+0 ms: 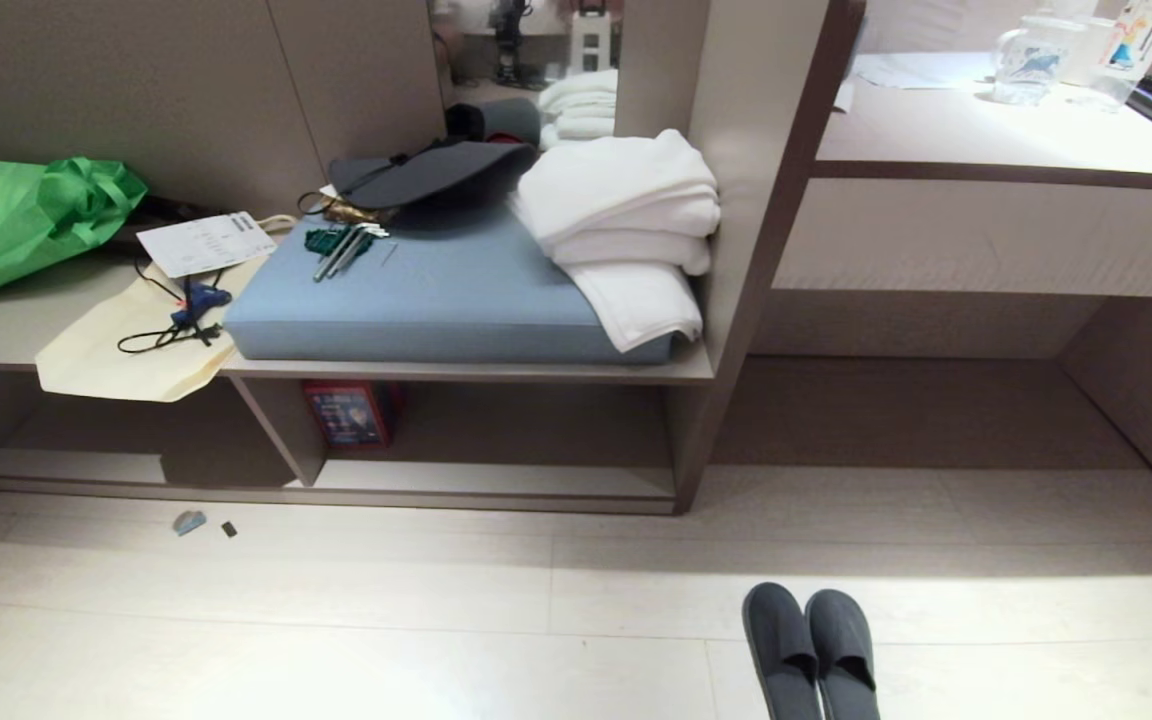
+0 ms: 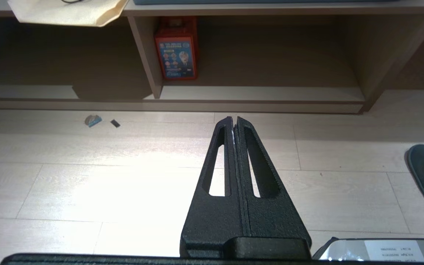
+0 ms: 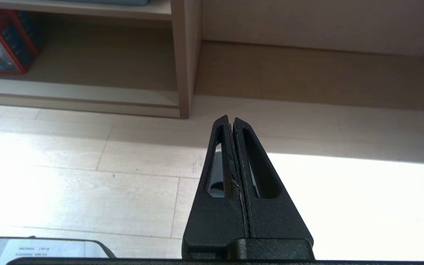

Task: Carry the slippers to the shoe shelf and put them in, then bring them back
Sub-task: Pick up the slippers on the floor

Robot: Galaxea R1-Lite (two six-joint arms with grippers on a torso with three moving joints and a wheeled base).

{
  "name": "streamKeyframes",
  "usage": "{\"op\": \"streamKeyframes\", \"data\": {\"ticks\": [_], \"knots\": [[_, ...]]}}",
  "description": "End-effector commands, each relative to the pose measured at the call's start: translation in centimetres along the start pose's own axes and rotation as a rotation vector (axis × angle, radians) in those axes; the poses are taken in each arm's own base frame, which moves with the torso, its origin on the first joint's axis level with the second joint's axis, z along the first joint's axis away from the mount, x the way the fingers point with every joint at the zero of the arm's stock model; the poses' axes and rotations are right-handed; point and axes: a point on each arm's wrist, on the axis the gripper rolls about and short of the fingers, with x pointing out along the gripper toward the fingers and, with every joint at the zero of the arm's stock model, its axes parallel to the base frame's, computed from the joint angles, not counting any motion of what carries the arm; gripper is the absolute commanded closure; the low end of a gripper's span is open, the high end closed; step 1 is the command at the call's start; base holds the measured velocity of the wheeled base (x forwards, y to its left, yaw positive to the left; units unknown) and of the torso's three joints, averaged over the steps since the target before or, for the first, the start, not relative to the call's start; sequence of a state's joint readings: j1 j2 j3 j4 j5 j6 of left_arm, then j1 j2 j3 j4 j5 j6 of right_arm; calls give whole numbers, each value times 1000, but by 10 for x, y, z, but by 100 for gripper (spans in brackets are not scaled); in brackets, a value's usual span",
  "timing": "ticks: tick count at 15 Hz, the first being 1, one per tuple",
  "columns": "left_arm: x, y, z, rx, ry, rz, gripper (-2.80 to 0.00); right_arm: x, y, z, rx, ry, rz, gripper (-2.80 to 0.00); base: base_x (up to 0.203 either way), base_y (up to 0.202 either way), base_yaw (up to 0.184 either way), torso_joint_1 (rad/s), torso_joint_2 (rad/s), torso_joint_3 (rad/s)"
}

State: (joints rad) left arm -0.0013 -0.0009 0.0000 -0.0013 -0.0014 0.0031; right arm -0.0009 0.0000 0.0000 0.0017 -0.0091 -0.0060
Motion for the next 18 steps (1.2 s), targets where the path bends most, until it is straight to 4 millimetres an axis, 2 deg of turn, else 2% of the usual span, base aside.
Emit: {"op": "streamKeyframes", "data": {"ticks": [1, 18], "knots": [[0, 0, 0, 0, 1, 0, 0, 0, 0, 0, 6, -2, -1, 0, 0, 0, 0, 2, 7, -197], [0, 0, 0, -2, 1, 0, 0, 0, 0, 0, 4, 0, -1, 0, 0, 0, 0, 4, 3, -197]]}}
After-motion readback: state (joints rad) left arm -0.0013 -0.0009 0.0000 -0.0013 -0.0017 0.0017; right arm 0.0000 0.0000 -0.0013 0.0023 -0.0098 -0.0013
